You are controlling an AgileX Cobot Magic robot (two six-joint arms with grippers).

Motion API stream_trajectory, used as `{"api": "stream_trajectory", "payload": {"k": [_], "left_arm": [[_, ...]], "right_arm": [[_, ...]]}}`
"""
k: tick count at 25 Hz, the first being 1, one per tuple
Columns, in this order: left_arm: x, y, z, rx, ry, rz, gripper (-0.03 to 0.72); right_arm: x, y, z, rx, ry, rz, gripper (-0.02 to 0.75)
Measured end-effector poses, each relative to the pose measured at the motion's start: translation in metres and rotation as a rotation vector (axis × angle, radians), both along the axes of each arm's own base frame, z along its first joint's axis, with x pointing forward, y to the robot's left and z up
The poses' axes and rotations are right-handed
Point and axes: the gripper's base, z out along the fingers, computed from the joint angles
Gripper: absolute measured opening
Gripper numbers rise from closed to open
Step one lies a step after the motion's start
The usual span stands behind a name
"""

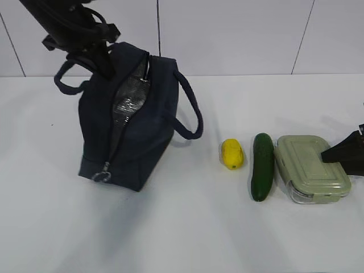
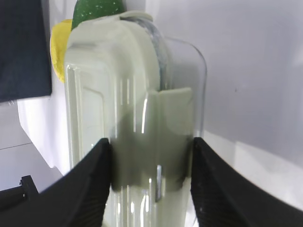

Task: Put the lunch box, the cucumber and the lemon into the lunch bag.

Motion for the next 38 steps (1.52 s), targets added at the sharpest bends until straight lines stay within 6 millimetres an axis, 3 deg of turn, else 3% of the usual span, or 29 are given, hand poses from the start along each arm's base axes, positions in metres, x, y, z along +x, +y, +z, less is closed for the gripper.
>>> {"api": "stream_trajectory", "payload": {"k": [6,14,38], "left_arm": [[0.004,0.008,0.017,0.010,-0.049,0.015,-0.009],[0.008,-0.014,-0.010,0.024,0.010,-0.030,-0.009],[0.008,-0.015,-0.010,0.024,0.010,-0.033,-0.009]], "right_arm": [[0.000,0.000,0.000,0.000,-0.001,-0.002,0.377],[0.000,0.000,0.000,-0.001,-0.002,-0.005,0.377],[0.009,-0.002,0.006,0.022,0.022,-0.148,0.361]]}}
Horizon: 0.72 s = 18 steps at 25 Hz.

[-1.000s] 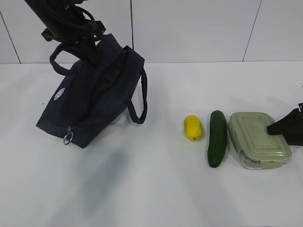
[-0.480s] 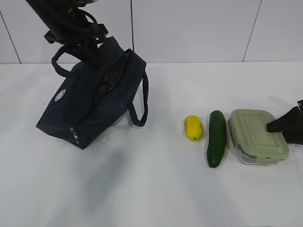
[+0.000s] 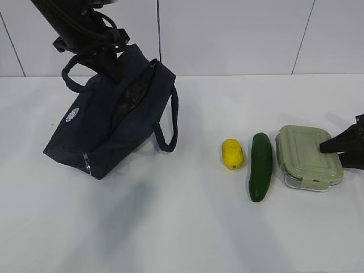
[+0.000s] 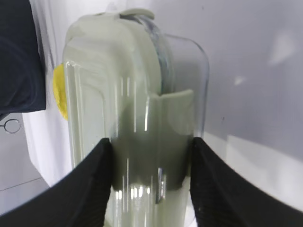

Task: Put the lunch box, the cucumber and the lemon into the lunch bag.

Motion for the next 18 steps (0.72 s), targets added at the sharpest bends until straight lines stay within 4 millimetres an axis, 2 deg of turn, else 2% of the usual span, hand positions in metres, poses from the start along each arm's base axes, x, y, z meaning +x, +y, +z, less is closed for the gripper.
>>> {"api": "stream_trajectory", "payload": {"k": [10,18], "left_arm": [[0.000,0.001,0.000,0.008,-0.002,0.000,-0.009],[0.000,0.001,0.000,0.013,-0.004,0.000,-0.009]], "right_arm": [[0.005,0.001,0.020,-0.023,-0.014,-0.073,0.361],[0.020,0.037,0.031,-0.009,-0.046,-0.004,0.361]]}}
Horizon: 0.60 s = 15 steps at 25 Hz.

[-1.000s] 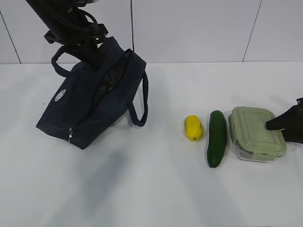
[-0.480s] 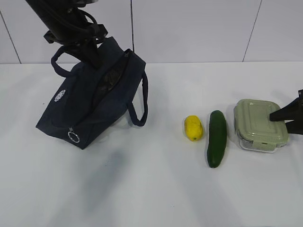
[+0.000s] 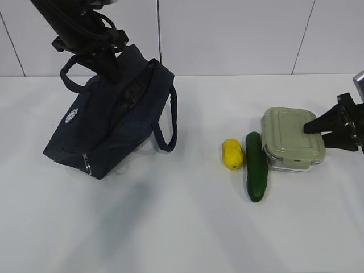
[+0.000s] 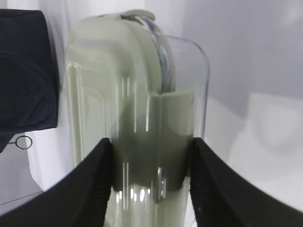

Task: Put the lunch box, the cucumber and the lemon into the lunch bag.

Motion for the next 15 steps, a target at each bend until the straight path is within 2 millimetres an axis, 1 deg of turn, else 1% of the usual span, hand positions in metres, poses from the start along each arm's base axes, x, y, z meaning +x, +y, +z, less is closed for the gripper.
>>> {"api": "stream_trajectory", "payload": {"k": [10,15], "left_arm": [[-0.001,-0.002,0.000,0.003,-0.001,-0.006,-0.009],[-0.004,-0.012,0.000,0.005,-0.002,-0.029,-0.009]], "right_arm": [[0.022,0.032,0.047,0.006,-0.122,0.041,0.360],[0.033,0.061,0.064,0.016,-0.166,0.097,0.360]]}}
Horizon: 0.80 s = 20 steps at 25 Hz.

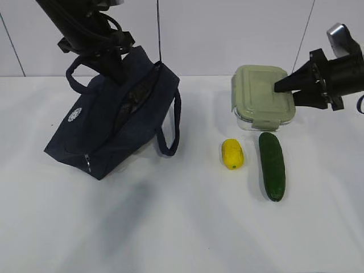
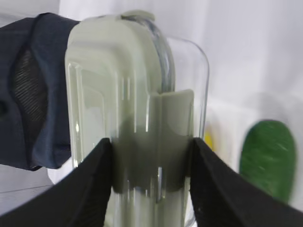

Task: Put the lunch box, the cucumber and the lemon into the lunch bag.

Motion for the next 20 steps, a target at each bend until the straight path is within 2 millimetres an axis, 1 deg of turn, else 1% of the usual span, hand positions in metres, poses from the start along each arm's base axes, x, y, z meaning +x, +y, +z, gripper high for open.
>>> {"api": "stream_trajectory", "payload": {"k": [5,11,14,20], "left_arm": [[-0.003,-0.007,0.000,-0.001,0.003,-0.010,-0.009],[-0.004,-0.009,0.000,-0.005,0.011,0.004,-0.009],[-0.004,-0.009,0.000,-0.007,0.016,0.013,-0.009],[-0.004,-0.010,0.000,-0.013,0.022,0.022,-0.009]], "right_arm": [[0.005,0.032,0.012,0.023,-0.028,0.060,0.360],[0.006,0.068,0.023,0.056,-0.054,0.131,0.360],[0.006,0.081,0.028,0.075,-0.063,0.153,0.360],[0.002,0.103,0.029,0.083,-0.063,0.205,0.360]]}}
